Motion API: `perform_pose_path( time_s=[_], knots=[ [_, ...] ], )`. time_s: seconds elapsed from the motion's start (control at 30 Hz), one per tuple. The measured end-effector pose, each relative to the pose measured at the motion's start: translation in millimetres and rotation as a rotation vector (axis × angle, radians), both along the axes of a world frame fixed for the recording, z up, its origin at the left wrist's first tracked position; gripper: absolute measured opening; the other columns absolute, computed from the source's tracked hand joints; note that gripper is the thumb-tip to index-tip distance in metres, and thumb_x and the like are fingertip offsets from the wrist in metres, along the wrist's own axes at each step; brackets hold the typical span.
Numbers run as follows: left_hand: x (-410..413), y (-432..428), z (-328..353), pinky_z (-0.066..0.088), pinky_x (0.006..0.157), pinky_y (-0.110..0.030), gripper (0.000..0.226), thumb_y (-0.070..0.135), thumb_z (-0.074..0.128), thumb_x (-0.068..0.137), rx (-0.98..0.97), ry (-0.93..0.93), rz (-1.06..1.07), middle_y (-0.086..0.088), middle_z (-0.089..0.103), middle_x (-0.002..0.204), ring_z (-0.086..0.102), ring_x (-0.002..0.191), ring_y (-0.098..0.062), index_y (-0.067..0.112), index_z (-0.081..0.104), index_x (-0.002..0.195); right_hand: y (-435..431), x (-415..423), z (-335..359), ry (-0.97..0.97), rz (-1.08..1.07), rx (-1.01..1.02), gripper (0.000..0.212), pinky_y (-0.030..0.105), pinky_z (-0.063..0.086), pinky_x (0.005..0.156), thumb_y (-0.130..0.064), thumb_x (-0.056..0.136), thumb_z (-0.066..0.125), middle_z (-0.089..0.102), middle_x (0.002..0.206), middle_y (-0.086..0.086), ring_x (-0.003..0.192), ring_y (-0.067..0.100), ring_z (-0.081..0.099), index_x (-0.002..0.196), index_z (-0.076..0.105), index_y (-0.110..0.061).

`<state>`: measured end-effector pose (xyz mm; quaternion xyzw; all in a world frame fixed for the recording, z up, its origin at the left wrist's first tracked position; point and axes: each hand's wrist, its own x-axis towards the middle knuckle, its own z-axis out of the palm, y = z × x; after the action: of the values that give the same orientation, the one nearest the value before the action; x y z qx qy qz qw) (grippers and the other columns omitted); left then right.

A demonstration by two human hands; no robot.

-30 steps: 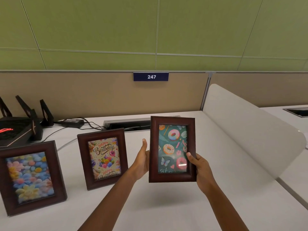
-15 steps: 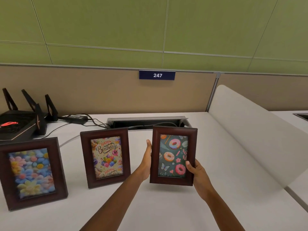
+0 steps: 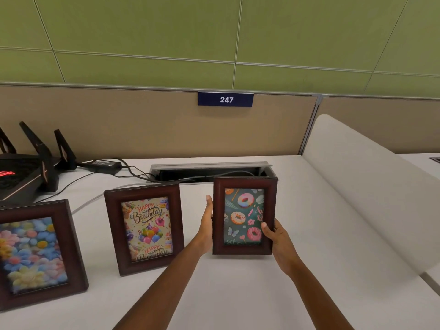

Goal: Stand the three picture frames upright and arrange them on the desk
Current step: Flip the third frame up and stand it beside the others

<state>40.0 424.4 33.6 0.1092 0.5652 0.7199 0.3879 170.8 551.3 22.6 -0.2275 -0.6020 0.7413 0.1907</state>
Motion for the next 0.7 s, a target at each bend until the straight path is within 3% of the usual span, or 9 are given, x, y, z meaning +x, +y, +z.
perform_pose_path(
  time_s=[0.2,0.33,0.47,0.53,0.63,0.7],
  knots=[
    [-7,1,-11,0.06,0.055,-0.025,0.059,0.062,0.015,0.087,0.04,-0.073,-0.005,0.009,0.078,0.071,0.074,0.068,-0.01,0.03,0.065,0.089,3,-6,-8,-0.015,0.006,0.002,0.019,0.02,0.059,0.069,-0.021,0.091,0.044,0.065,0.107,-0.005,0.098,0.014,0.064,0.103,0.054,-0.031],
    [-6,2,-12,0.06,0.063,-0.029,0.06,0.063,0.016,0.086,0.007,-0.05,-0.01,0.005,0.076,0.083,0.073,0.075,-0.016,0.03,0.066,0.09,3,-8,-11,-0.025,-0.004,0.052,0.019,0.022,0.059,0.071,-0.024,0.091,0.044,0.065,0.109,-0.003,0.098,0.014,0.065,0.106,0.053,-0.031],
    [2,0,-13,0.057,0.071,-0.029,0.057,0.06,0.013,0.088,-0.033,0.0,-0.01,0.004,0.068,0.095,0.068,0.084,-0.014,0.032,0.062,0.093,4,-9,-11,-0.049,-0.037,0.116,0.025,0.036,0.054,0.087,-0.022,0.092,0.044,0.059,0.119,0.008,0.109,0.024,0.059,0.117,0.047,-0.021],
    [6,-3,-15,0.058,0.069,-0.029,0.056,0.059,0.012,0.089,-0.052,0.013,0.004,0.004,0.068,0.097,0.069,0.081,-0.012,0.032,0.061,0.095,3,-8,-9,-0.055,-0.039,0.154,0.025,0.03,0.057,0.081,-0.02,0.091,0.046,0.058,0.12,0.009,0.107,0.024,0.059,0.116,0.046,-0.021],
    [16,-10,-19,0.049,0.097,-0.043,0.062,0.055,0.008,0.091,-0.064,0.023,0.015,-0.004,0.06,0.117,0.061,0.104,-0.021,0.023,0.051,0.122,-1,-3,-12,-0.109,-0.037,0.264,0.035,0.017,0.056,0.068,-0.017,0.087,0.054,0.055,0.123,0.011,0.102,0.019,0.057,0.12,0.041,-0.019],
    [24,-16,-23,0.04,0.108,-0.042,0.063,0.051,0.008,0.092,-0.074,0.069,0.013,-0.009,0.055,0.129,0.054,0.116,-0.023,0.018,0.042,0.133,-3,4,-19,-0.16,-0.088,0.349,0.052,0.024,0.054,0.078,-0.015,0.084,0.061,0.051,0.127,0.013,0.105,0.02,0.054,0.129,0.036,-0.014]
  ],
)
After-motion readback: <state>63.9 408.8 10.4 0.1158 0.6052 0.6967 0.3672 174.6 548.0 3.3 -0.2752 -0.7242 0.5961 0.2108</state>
